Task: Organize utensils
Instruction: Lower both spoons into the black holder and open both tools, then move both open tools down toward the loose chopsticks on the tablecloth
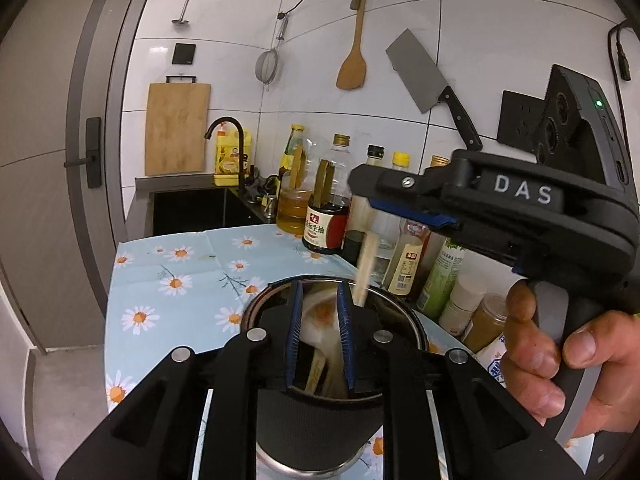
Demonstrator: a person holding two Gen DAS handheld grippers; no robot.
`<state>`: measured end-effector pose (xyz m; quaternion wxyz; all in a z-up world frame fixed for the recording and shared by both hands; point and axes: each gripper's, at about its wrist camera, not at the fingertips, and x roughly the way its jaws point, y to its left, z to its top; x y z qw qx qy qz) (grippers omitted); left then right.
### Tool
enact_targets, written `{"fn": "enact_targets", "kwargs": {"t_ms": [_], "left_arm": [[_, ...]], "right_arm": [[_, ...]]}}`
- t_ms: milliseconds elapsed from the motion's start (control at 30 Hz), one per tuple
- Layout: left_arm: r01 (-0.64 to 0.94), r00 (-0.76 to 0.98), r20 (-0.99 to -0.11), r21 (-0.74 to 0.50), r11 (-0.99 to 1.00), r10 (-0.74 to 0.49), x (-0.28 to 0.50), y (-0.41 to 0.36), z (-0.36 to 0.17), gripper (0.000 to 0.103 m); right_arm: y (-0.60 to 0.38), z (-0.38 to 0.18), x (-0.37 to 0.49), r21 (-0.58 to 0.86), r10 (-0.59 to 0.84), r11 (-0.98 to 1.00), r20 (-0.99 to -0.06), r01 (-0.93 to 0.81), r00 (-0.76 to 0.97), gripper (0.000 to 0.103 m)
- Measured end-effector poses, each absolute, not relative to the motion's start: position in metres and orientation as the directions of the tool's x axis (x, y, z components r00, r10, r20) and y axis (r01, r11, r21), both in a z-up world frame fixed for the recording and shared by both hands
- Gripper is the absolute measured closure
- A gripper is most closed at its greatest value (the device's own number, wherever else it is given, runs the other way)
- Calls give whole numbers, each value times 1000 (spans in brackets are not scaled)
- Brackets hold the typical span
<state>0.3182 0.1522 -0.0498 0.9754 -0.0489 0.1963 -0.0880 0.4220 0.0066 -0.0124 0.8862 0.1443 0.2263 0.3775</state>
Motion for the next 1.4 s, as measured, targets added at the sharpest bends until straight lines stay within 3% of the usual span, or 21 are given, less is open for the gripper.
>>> {"fn": "enact_targets", "kwargs": {"t_ms": [600, 733, 833, 1200, 1400], "left_arm": [[120, 917, -364, -136, 983, -162, 272, 153, -15, 81], [118, 907, -385, -162, 980, -173, 256, 156, -8, 81], [83, 892, -425, -174, 981, -151, 247, 157, -6, 81], [93, 822, -526, -254, 963, -218, 217, 145, -3, 81], [68, 798, -558, -290, 955, -227, 203, 141, -5, 81]], "right_arm": [[-28, 25, 380, 427, 740, 663, -249, -615, 625, 78], [-46, 33, 366, 415, 735, 671, -264, -614, 624, 70], [-60, 35, 361, 431, 728, 680, -301, -594, 616, 61], [-95, 32, 344, 435, 695, 719, -408, -542, 593, 61], [-101, 25, 335, 426, 680, 732, -509, -532, 527, 61]]}}
